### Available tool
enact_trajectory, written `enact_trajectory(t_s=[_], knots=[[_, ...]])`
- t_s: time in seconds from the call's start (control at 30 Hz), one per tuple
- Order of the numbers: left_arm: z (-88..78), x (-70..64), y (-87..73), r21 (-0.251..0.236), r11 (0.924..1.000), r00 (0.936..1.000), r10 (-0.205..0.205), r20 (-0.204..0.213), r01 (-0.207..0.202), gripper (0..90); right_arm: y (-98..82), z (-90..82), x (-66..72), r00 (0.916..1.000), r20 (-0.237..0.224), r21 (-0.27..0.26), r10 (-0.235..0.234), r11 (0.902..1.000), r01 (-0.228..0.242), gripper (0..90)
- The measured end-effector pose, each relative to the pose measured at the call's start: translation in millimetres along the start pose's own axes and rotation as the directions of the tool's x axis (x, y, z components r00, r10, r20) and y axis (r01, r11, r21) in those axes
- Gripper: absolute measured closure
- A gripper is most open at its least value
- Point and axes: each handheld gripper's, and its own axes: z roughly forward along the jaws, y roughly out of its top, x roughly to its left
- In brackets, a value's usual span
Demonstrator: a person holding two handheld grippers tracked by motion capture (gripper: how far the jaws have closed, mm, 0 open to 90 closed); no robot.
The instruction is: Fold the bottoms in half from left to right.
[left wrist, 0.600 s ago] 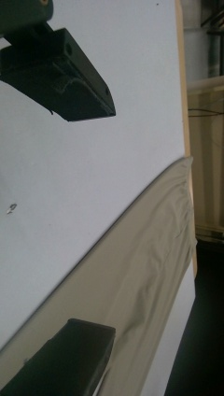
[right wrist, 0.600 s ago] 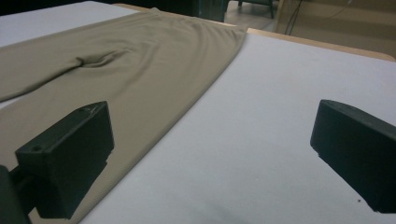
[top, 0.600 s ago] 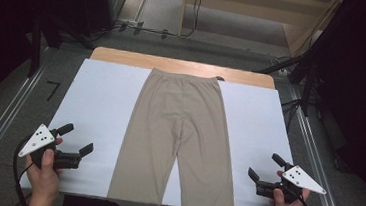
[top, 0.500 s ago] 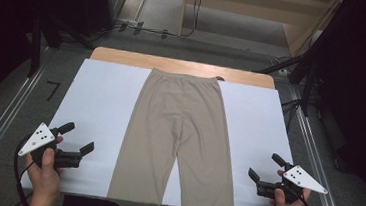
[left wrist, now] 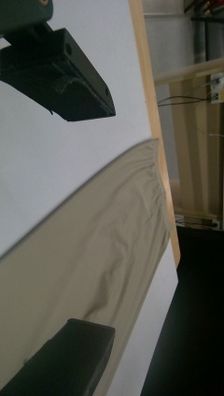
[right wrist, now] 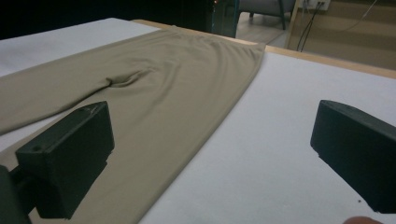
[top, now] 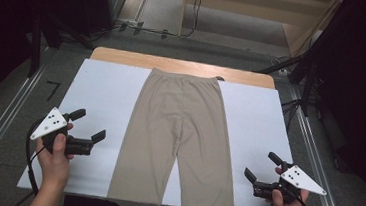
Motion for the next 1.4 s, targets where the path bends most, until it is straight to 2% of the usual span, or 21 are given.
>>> enact_trajectory(t_s=[0.03,0.27,0.47,0.5,0.53,0.6,0.63,0.67,0.8,0.9,0.97,1.0,1.07,1.13,1.17,1.2,1.27,1.3,1.33,1.4], knots=[[6.0,0.7,6.8,-0.003,1.0000,0.9998,0.004,0.017,-0.003,0.0,1.1,-0.2,1.6,1.0000,-0.002,-0.005,-0.001,1.0000,0.001,0.0],[33.5,3.4,36.3,-0.005,0.9998,0.9981,0.019,0.058,-0.019,0.0,8.6,1.2,15.1,0.9992,-0.035,-0.017,-0.019,0.9997,0.018,0.0],[62.9,7.5,61.5,0.000,0.9995,0.9960,0.031,0.084,-0.031,0.0,15.7,4.6,30.0,0.9968,-0.071,-0.021,-0.036,0.9992,0.034,0.0],[62.9,7.5,61.5,0.000,0.9995,0.9960,0.031,0.084,-0.031,0.0,16.5,5.6,32.6,0.9960,-0.079,-0.021,-0.042,0.9990,0.040,0.0],[73.8,9.1,68.2,0.004,0.9996,0.9950,0.027,0.096,-0.027,0.0,17.5,6.4,36.3,0.9953,-0.083,-0.016,-0.050,0.9987,0.049,0.0],[85.6,11.6,73.5,0.014,0.9997,0.9936,0.020,0.111,-0.022,0.0,18.5,7.7,41.2,0.9936,-0.095,-0.014,-0.060,0.9982,0.059,0.0],[85.6,11.6,73.5,0.014,0.9997,0.9936,0.020,0.111,-0.022,0.0,19.1,8.2,43.7,0.9926,-0.102,-0.011,-0.066,0.9978,0.065,0.0],[97.2,14.8,77.5,0.024,0.9995,0.9929,0.018,0.118,-0.021,0.0,19.7,8.9,46.7,0.9920,-0.105,-0.010,-0.070,0.9975,0.070,0.0],[119.6,22.2,82.5,0.040,0.9992,0.9920,-0.003,0.127,-0.002,0.0,20.6,9.3,51.3,0.9894,-0.123,-0.007,-0.077,0.9970,0.077,0.0],[137.3,29.1,84.5,0.068,0.9975,0.9942,-0.027,0.104,0.020,0.0,20.6,8.6,52.5,0.9882,-0.134,-0.008,-0.073,0.9973,0.072,0.0],[150.2,35.7,84.9,0.098,0.9944,0.9916,-0.052,0.119,0.040,0.0,20.5,8.1,52.7,0.9875,-0.139,-0.007,-0.075,0.9972,0.075,0.0],[156.6,38.7,85.1,0.112,0.9926,0.9923,-0.057,0.110,0.045,0.5,20.4,8.0,52.8,0.9870,-0.143,-0.007,-0.073,0.9973,0.073,0.0],[162.6,41.3,85.3,0.126,0.9908,0.9936,-0.062,0.094,0.050,8.3,20.3,7.8,52.8,0.9864,-0.147,-0.003,-0.073,0.9973,0.073,0.0],[181.4,49.0,84.6,0.174,0.9831,0.9965,-0.066,0.052,0.056,14.2,19.4,7.6,52.7,0.9842,-0.164,0.007,-0.067,0.9976,0.069,0.0],[181.4,49.0,84.6,0.174,0.9831,0.9965,-0.066,0.052,0.056,15.5,19.4,7.6,52.7,0.9842,-0.164,0.007,-0.067,0.9976,0.069,0.0],[194.6,54.4,83.2,0.216,0.9735,0.9963,-0.082,0.026,0.075,19.4,18.9,7.5,52.6,0.9840,-0.166,0.012,-0.064,0.9977,0.067,0.0],[206.0,60.7,81.4,0.245,0.9646,0.9950,-0.100,-0.002,0.098,28.5,18.6,7.8,52.3,0.9835,-0.169,0.012,-0.066,0.9976,0.069,0.0],[206.0,60.7,81.4,0.245,0.9646,0.9950,-0.100,-0.002,0.098,32.6,18.6,7.8,52.3,0.9835,-0.169,0.012,-0.066,0.9976,0.069,0.0],[216.5,67.9,79.5,0.266,0.9558,0.9918,-0.127,-0.013,0.126,35.8,18.0,8.6,52.1,0.9829,-0.172,0.016,-0.066,0.9974,0.070,0.0],[226.7,74.5,77.9,0.291,0.9465,0.9903,-0.135,-0.036,0.139,39.5,17.3,9.4,52.0,0.9826,-0.174,0.020,-0.065,0.9974,0.070,0.0]])
